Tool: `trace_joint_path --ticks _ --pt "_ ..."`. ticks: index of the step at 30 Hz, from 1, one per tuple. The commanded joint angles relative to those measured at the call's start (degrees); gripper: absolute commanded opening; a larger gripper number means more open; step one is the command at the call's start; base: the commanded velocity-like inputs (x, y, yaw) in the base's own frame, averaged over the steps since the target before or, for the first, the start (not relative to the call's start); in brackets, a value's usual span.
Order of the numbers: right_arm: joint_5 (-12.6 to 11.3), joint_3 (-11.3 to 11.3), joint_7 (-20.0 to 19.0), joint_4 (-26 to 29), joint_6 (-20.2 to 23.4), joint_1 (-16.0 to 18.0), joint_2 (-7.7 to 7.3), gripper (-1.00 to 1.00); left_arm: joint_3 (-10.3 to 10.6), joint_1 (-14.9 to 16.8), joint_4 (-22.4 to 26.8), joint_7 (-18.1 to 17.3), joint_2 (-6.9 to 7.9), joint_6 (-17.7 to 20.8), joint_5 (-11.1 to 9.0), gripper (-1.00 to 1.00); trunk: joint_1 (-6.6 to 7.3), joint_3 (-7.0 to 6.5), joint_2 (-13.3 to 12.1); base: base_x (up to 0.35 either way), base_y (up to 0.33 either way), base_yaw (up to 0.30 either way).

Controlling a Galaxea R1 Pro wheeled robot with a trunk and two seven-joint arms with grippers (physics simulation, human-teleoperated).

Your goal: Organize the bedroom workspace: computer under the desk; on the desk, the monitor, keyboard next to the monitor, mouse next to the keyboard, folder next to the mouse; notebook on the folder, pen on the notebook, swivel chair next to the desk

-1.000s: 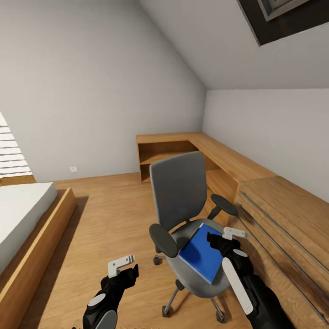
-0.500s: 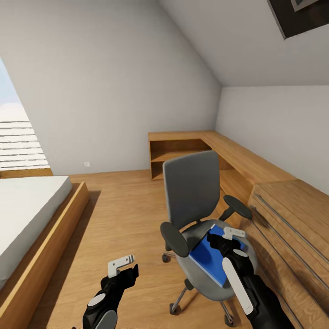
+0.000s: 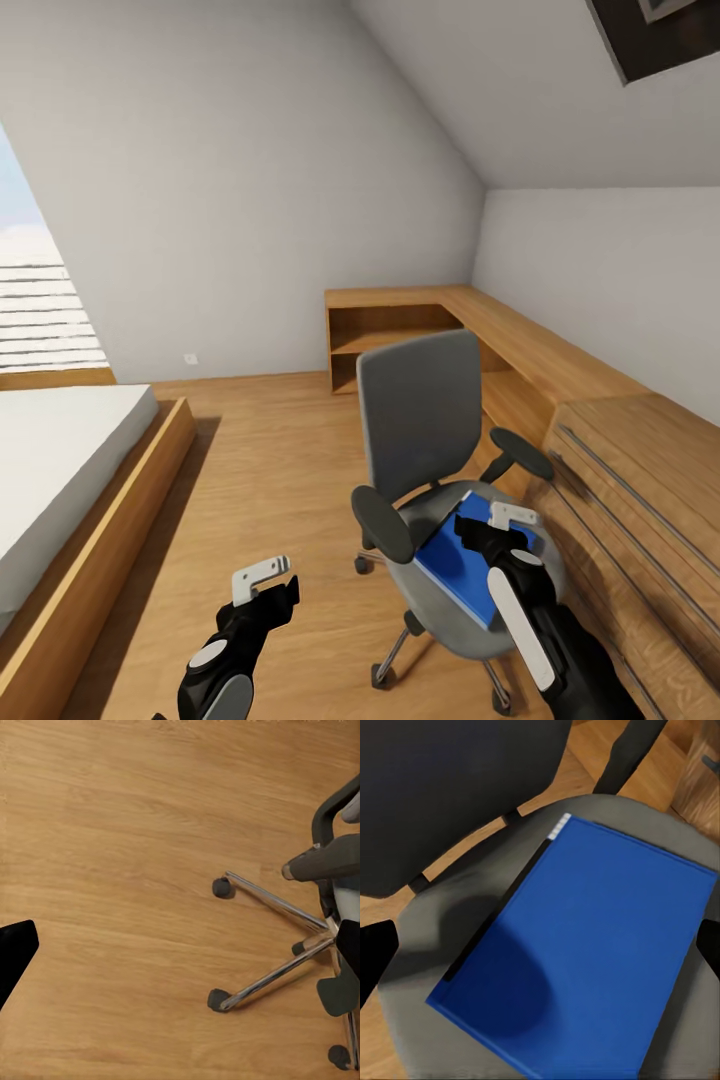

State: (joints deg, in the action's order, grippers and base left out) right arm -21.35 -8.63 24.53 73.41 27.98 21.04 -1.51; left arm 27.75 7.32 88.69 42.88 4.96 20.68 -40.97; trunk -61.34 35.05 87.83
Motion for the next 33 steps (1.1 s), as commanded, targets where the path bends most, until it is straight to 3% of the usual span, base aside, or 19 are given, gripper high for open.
trace_joint_path --ticks 1,8,13,16,21,22,23,33 --pt "-0.5 -0.2 0.6 -0.6 0.1 0.0 -0.07 1.0 0.1 0.1 0.1 0.4 0.05 0.1 -0.3 1.0 0.0 0.06 0.0 0.138 0.0 0.0" --pt "1.0 -0.2 0.4 -6.6 -3.6 0.2 -0.06 1.0 -0.2 0.1 0.1 0.3 0.05 0.2 -0.3 1.0 0.0 0.06 0.0 0.248 0.0 0.0" --pt "3.8 -0.2 0.4 -10.1 -4.9 1.1 -0.07 1.0 -2.5 0.1 -0.4 0.1 0.03 0.4 -0.3 1.0 0.0 0.06 0.0 0.1 0.0 0.0" --pt "5.4 -0.1 0.0 -15.9 -5.8 5.5 -0.07 1.0 -3.8 0.1 -0.7 -0.1 0.0 0.4 -0.4 1.0 0.0 0.06 0.0 0.02 0.0 0.0" --pt "6.4 -0.2 -5.0 -30.4 -10.9 13.4 -0.07 1.0 -4.3 0.1 -0.7 -0.1 -0.03 0.3 -0.3 1.0 0.0 0.06 0.0 0.005 0.0 0.0" --pt "7.1 -0.2 -11.5 -43.1 -16.6 18.7 -0.07 1.0 -4.4 0.1 -0.6 -0.1 -0.04 0.3 0.0 1.0 0.0 0.06 0.0 0.0 0.0 0.0" --pt "7.2 -0.2 -12.9 -44.7 -17.6 19.3 -0.07 1.0 -4.4 0.1 -0.5 0.0 -0.04 0.3 0.0 1.0 0.0 0.06 0.0 0.0 0.0 0.0" --pt "7.3 -0.4 -16.0 -47.8 -22.0 20.2 -0.14 1.0 -4.5 0.1 -0.4 0.0 -0.1 0.2 0.1 1.0 -1.76 1.49 3.2 0.0 0.0 0.0"
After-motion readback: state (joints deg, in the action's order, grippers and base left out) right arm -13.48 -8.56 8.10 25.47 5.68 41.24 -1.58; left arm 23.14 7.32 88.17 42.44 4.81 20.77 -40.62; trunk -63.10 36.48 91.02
